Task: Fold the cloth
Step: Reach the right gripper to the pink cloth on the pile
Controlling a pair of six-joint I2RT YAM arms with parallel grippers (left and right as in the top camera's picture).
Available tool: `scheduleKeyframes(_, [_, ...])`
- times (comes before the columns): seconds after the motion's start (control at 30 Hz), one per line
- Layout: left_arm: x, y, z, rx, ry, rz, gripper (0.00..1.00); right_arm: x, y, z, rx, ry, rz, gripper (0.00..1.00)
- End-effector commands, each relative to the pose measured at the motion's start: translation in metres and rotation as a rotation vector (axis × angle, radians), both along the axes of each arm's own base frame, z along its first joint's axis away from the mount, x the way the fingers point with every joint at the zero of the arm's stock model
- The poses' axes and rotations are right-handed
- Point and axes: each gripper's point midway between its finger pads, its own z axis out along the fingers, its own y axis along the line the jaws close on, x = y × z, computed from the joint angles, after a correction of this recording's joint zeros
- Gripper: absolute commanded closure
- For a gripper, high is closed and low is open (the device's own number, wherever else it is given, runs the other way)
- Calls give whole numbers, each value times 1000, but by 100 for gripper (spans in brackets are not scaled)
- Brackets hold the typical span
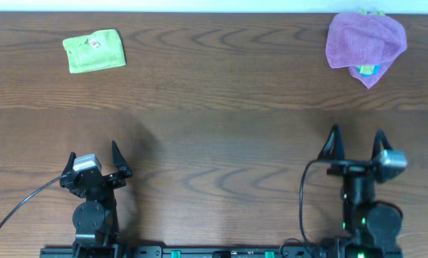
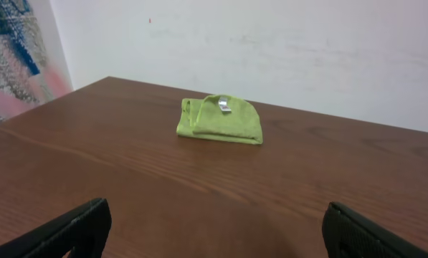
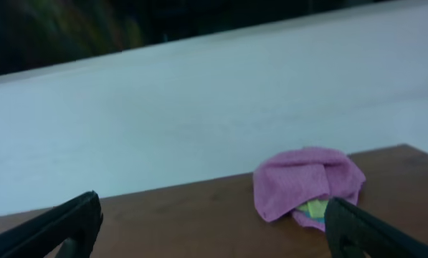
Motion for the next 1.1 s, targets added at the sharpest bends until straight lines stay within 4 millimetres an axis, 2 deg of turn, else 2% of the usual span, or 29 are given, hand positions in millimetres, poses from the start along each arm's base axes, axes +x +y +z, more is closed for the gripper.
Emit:
scheduleKeyframes(0.0, [0, 3, -19, 17, 47, 14, 4, 18, -14, 17, 58, 20, -59, 1])
scheduleKeyframes(0.13, [0, 3, -19, 17, 47, 14, 5, 71, -25, 27, 61, 140, -74, 1])
scheduleKeyframes(0.23, [0, 3, -19, 17, 47, 14, 4, 123, -30, 22, 67, 248, -54, 1])
scheduleKeyframes(0.33, [0, 3, -19, 17, 47, 15, 5, 166, -41, 2, 80, 354, -57, 1])
scheduleKeyframes(0.43, [0, 3, -19, 17, 47, 14, 5, 201, -60, -33, 101, 485, -91, 1])
scheduleKeyframes(0.53, [0, 3, -19, 17, 47, 14, 5, 219, -77, -68, 145, 608, -125, 1])
scheduleKeyframes(0.7, [0, 3, -19, 17, 47, 14, 5, 232, -102, -117, 219, 774, -175, 3])
scheduleKeyframes(0.9, [0, 3, -19, 17, 47, 14, 5, 228, -123, -164, 297, 902, -226, 3])
scheduleKeyframes(1.07, [0, 3, -19, 17, 47, 14, 4, 219, -139, -188, 459, 931, -208, 3])
